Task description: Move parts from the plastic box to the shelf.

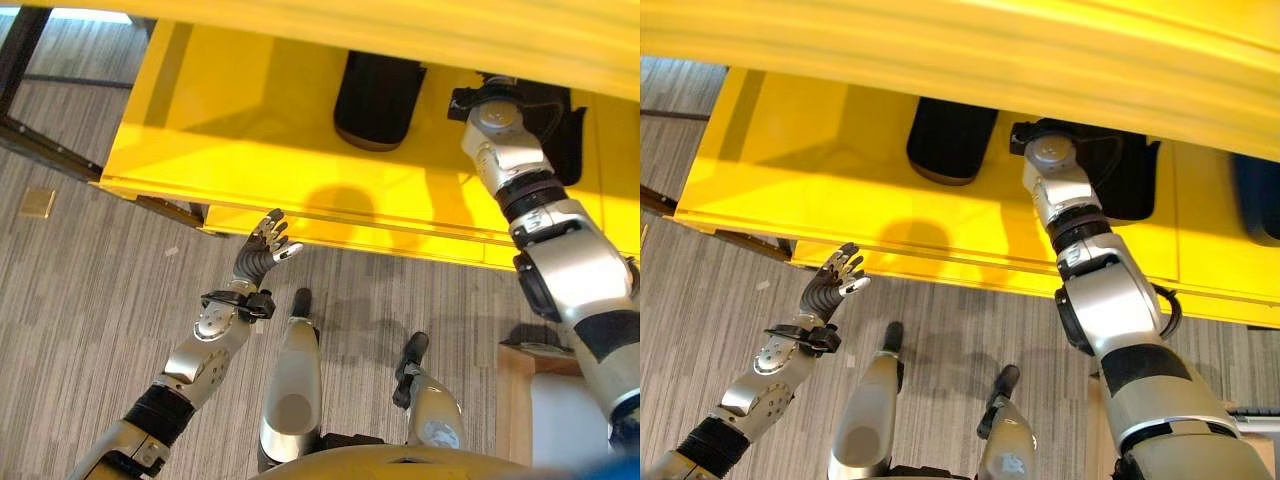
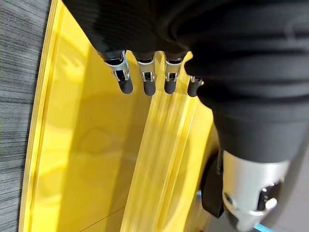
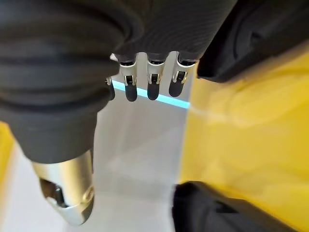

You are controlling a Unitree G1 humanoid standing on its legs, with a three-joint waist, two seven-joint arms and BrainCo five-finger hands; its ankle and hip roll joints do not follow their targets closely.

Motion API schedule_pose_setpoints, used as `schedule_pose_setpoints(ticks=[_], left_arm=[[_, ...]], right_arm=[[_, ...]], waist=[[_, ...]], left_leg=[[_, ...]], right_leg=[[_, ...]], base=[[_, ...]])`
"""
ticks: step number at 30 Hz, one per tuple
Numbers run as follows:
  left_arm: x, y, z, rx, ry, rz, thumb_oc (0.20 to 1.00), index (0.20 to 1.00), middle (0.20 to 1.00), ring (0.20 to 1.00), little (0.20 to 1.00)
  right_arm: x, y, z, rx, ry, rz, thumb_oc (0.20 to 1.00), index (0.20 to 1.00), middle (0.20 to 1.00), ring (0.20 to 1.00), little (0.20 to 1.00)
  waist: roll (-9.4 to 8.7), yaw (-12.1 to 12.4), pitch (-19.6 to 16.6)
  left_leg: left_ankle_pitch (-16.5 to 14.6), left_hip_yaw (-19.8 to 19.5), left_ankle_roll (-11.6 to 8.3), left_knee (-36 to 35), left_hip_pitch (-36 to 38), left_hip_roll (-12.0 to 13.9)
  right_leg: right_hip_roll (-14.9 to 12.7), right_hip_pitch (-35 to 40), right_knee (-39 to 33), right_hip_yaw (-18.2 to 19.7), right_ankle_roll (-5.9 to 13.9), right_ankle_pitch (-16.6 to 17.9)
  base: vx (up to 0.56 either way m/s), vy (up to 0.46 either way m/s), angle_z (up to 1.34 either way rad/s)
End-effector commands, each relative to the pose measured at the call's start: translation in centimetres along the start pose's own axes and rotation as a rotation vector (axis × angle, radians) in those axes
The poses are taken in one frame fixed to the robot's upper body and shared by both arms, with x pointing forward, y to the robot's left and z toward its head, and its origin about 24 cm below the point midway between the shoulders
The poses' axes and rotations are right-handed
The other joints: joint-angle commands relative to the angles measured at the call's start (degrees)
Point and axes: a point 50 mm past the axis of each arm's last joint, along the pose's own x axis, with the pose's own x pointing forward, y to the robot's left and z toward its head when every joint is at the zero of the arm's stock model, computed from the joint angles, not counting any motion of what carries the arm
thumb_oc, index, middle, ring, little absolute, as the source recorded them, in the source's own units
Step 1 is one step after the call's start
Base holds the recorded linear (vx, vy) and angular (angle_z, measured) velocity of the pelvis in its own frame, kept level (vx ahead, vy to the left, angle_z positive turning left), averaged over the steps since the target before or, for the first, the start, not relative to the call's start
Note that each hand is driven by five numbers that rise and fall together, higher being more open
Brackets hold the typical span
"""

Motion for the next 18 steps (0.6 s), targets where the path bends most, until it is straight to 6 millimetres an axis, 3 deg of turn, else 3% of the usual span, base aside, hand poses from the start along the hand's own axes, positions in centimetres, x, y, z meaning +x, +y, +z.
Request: schedule_pose_setpoints(ticks=[1, 2, 3, 6, 12, 18], left_arm=[[0.4, -1.2, 2.4, -0.040, -0.151, -0.056, 1.000, 1.000, 1.000, 1.000, 1.000], [0.4, -1.2, 2.4, -0.040, -0.151, -0.056, 1.000, 1.000, 1.000, 1.000, 1.000], [0.5, -1.2, 2.4, -0.039, -0.168, -0.028, 1.000, 1.000, 1.000, 1.000, 1.000], [0.6, -1.0, 2.5, -0.053, -0.182, 0.009, 1.000, 1.000, 1.000, 1.000, 1.000], [1.1, -0.2, 4.6, -0.047, -0.319, 0.139, 1.000, 1.000, 1.000, 1.000, 1.000], [1.7, 0.8, 7.5, -0.063, -0.494, 0.282, 1.000, 1.000, 1.000, 1.000, 1.000]], right_arm=[[-1.9, -0.8, 0.5, 0.060, -0.154, 0.026, 1.000, 1.000, 1.000, 1.000, 1.000], [-1.9, -0.8, 0.5, 0.060, -0.154, 0.026, 1.000, 1.000, 1.000, 1.000, 1.000], [-4.4, -1.3, 0.0, 0.161, -0.194, 0.072, 1.000, 1.000, 1.000, 1.000, 1.000], [-6.4, -1.5, -0.6, 0.221, -0.211, 0.121, 1.000, 1.000, 1.000, 1.000, 1.000], [-13.5, -3.0, -3.0, 0.378, -0.179, 0.258, 1.000, 1.000, 1.000, 1.000, 1.000], [-17.0, -4.6, -3.6, 0.407, -0.172, 0.341, 1.000, 1.000, 1.000, 1.000, 1.000]], waist=[[0.71, -1.45, -4.98], [0.71, -1.45, -4.98], [1.01, -2.85, -4.65], [1.28, -3.86, -4.35], [1.94, -6.96, -2.63], [1.85, -9.53, -0.85]], left_leg=[[4.49, 1.02, 0.72, -9.06, 3.12, 2.62], [4.49, 1.02, 0.72, -9.06, 3.12, 2.62], [3.55, 1.48, 0.79, -7.27, 2.89, 2.77], [2.95, 1.81, 0.83, -5.82, 2.35, 2.91], [1.84, 2.83, 0.55, -2.95, 1.12, 3.46], [1.27, 3.93, 0.00, -0.72, -0.15, 4.12]], right_leg=[[0.39, -0.45, 3.67, -0.62, 0.24, -4.09], [0.39, -0.45, 3.67, -0.62, 0.24, -4.09], [0.02, -0.94, 5.01, 0.13, 0.01, -4.86], [-0.17, -1.84, 6.55, 0.82, -0.22, -5.44], [-0.38, -4.66, 10.30, 2.15, -0.29, -6.71], [-0.57, -7.37, 12.91, 3.58, -0.41, -7.11]], base=[[0.00, -0.015, -0.16], [-0.03, -0.002, -0.12], [-0.02, 0.006, -0.15], [-0.02, 0.006, -0.15], [-0.03, 0.012, -0.10], [-0.03, 0.030, -0.15]])
